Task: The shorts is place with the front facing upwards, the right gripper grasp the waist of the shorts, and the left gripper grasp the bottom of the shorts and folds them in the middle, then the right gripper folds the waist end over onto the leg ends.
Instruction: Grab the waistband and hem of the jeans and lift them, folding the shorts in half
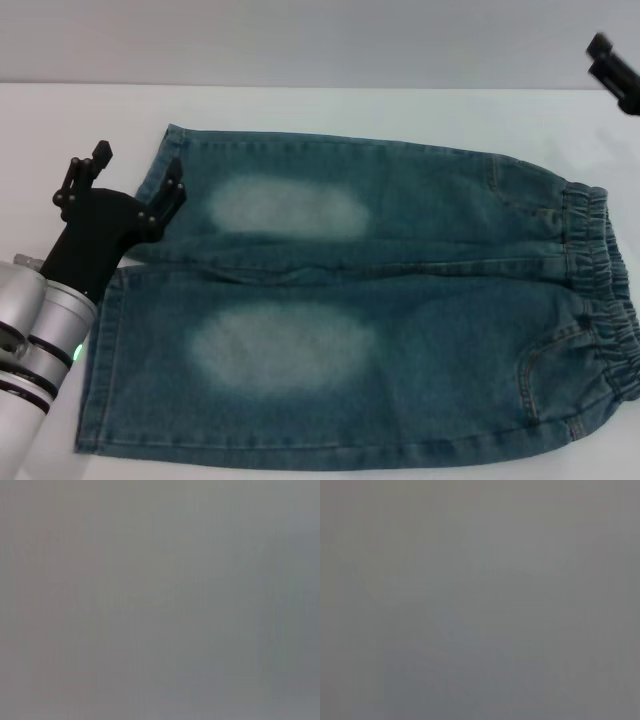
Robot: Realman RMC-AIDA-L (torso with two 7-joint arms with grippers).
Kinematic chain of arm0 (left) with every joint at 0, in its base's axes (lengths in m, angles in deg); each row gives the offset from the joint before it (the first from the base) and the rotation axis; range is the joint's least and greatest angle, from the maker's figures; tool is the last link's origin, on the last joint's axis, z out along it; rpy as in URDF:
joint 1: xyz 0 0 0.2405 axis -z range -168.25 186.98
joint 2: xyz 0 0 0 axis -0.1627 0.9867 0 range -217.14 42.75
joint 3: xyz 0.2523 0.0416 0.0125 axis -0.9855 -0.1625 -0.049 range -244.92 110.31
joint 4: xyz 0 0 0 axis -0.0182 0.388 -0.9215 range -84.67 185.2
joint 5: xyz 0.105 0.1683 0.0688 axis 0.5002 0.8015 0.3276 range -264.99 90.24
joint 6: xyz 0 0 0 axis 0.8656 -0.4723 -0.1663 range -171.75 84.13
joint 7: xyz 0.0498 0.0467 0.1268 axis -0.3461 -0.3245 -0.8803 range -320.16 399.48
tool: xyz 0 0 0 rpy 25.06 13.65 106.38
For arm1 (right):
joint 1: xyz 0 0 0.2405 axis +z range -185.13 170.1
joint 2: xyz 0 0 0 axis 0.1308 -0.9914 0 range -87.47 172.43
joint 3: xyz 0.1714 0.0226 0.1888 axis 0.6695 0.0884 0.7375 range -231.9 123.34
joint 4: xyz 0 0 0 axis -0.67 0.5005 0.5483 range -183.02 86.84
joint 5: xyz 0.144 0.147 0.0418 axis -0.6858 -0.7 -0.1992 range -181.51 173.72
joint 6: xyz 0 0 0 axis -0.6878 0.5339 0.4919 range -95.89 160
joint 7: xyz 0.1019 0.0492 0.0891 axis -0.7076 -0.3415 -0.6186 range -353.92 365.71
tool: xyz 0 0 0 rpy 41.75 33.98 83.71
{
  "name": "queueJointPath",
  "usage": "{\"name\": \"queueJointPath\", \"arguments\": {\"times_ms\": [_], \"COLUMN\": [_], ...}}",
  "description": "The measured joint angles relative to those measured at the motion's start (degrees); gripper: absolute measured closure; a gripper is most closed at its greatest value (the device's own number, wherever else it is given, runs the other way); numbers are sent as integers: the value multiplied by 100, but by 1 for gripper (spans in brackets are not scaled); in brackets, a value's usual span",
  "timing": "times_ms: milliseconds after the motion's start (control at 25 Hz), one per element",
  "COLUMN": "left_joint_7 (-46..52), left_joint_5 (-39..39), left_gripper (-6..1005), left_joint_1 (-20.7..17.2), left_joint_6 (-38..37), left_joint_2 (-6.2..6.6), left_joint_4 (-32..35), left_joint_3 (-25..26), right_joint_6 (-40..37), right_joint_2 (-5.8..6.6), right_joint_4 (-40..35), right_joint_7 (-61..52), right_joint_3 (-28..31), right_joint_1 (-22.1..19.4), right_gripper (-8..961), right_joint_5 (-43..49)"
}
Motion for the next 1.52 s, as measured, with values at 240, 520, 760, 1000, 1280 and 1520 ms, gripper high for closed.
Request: {"name": "queueJointPath", "arguments": {"times_ms": [240, 520, 760, 1000, 1280, 1520], "left_joint_7": [0, 0, 0, 0, 0, 0], "left_joint_5": [-4, -31, -33, -36, -35, -35], "left_gripper": [154, 155, 155, 154, 154, 153], "left_joint_1": [48, 77, 111, 143, 150, 139], "left_joint_6": [147, 179, 229, 294, 314, 321], "left_joint_2": [0, 0, -1, 0, 0, 0], "left_joint_4": [5, 39, 49, 64, 70, 70], "left_joint_3": [0, 11, 19, 23, 6, 0], "right_joint_6": [2494, 3197, 2744, 2022, 2164, 2278], "right_joint_2": [4, 67, 236, 696, 238, 8], "right_joint_4": [-2284, -3077, -2619, -1386, -1424, -1672], "right_joint_7": [-1404, -2735, -3564, -5112, -5176, -5174], "right_joint_3": [-841, -1254, -1319, -1407, -989, -629], "right_joint_1": [-747, -981, -730, 36, 153, 44], "right_gripper": [116, 116, 117, 117, 118, 118], "right_joint_5": [1217, 1715, 1672, 2399, 3859, 4523]}}
